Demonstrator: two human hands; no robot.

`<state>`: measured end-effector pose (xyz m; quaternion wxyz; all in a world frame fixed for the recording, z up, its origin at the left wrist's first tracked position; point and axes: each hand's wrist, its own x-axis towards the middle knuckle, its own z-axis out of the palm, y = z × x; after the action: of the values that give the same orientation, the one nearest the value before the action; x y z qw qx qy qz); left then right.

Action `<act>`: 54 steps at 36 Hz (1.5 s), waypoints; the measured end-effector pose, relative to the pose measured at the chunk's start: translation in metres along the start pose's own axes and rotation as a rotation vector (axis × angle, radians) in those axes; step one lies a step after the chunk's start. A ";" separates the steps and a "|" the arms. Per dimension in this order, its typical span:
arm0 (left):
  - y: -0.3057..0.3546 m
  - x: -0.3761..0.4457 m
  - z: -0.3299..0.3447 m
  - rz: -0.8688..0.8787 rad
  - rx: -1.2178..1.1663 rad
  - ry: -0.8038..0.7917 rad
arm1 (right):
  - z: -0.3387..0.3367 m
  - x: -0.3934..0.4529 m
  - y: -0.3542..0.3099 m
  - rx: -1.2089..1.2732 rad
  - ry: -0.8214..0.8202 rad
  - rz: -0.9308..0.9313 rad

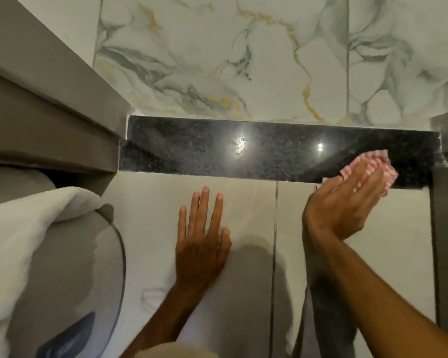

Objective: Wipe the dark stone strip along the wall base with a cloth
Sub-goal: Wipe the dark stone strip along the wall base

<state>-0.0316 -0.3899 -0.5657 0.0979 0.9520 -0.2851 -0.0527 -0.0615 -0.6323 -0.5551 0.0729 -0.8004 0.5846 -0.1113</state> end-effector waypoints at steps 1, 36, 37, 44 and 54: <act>-0.005 -0.003 0.002 -0.005 0.005 0.005 | 0.005 0.003 -0.020 0.007 -0.019 -0.015; -0.052 -0.036 -0.004 -0.378 0.040 0.047 | 0.015 -0.089 -0.103 0.087 -0.432 -1.193; -0.053 -0.037 -0.004 -0.383 0.039 0.053 | 0.015 -0.095 -0.113 0.081 -0.420 -1.110; -0.054 -0.039 0.003 -0.478 -0.067 0.152 | 0.031 -0.145 -0.208 0.116 -0.538 -1.209; -0.051 -0.040 -0.004 -0.469 -0.057 0.097 | 0.009 -0.086 -0.158 0.025 -0.581 -1.415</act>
<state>-0.0370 -0.3250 -0.5714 0.1232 0.9905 -0.0498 -0.0364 0.0607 -0.5020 -0.5330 0.1441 -0.9803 -0.1113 0.0768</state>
